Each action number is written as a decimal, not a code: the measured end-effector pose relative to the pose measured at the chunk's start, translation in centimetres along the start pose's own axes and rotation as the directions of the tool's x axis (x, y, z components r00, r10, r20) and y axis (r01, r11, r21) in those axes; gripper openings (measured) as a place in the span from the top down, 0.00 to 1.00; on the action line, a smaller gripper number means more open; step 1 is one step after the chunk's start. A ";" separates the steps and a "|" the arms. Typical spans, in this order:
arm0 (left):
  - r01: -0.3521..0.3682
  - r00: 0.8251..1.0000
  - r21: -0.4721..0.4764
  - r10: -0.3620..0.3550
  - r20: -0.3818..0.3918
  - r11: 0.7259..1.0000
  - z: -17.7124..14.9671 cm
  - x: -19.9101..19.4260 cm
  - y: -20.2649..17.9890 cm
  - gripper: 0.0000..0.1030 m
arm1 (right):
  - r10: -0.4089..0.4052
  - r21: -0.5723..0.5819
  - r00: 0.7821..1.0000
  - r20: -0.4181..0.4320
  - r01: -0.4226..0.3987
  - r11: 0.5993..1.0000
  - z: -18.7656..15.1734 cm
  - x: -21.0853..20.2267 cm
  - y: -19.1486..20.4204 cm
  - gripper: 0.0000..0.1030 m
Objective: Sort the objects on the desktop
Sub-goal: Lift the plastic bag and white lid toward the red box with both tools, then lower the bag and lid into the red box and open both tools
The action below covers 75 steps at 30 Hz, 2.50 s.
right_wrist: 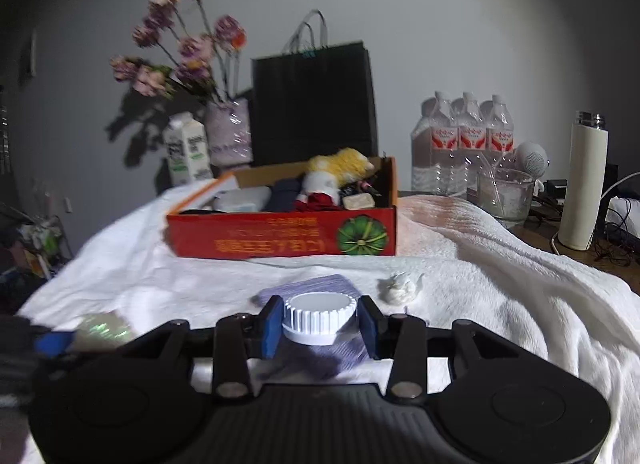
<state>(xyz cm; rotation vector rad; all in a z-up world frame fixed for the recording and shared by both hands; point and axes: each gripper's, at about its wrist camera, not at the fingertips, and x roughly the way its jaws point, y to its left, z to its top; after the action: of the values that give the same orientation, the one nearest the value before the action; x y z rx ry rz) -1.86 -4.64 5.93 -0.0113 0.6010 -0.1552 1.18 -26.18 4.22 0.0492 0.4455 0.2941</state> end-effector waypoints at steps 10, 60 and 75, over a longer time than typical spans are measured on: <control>-0.055 0.998 0.031 0.055 -0.010 0.998 -3.3 -5.0 -2.1 0.63 | 0.056 -0.033 0.998 0.001 -0.056 0.998 -5.7 -9.3 2.4 0.62; -0.028 0.981 -0.169 -0.005 -0.193 0.985 22.7 23.8 11.3 0.21 | 0.108 0.036 0.925 -0.365 -0.102 0.994 15.5 29.1 3.2 0.35; -0.224 0.968 0.006 0.223 -0.118 0.975 18.6 12.2 8.2 0.03 | -0.020 -0.045 0.986 -0.168 0.012 0.999 17.5 15.4 0.5 0.15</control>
<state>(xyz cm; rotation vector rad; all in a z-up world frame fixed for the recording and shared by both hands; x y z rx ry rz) 19.69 0.96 13.94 0.0584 0.7168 0.0659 21.88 -20.96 13.64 -0.0221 0.6065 0.2934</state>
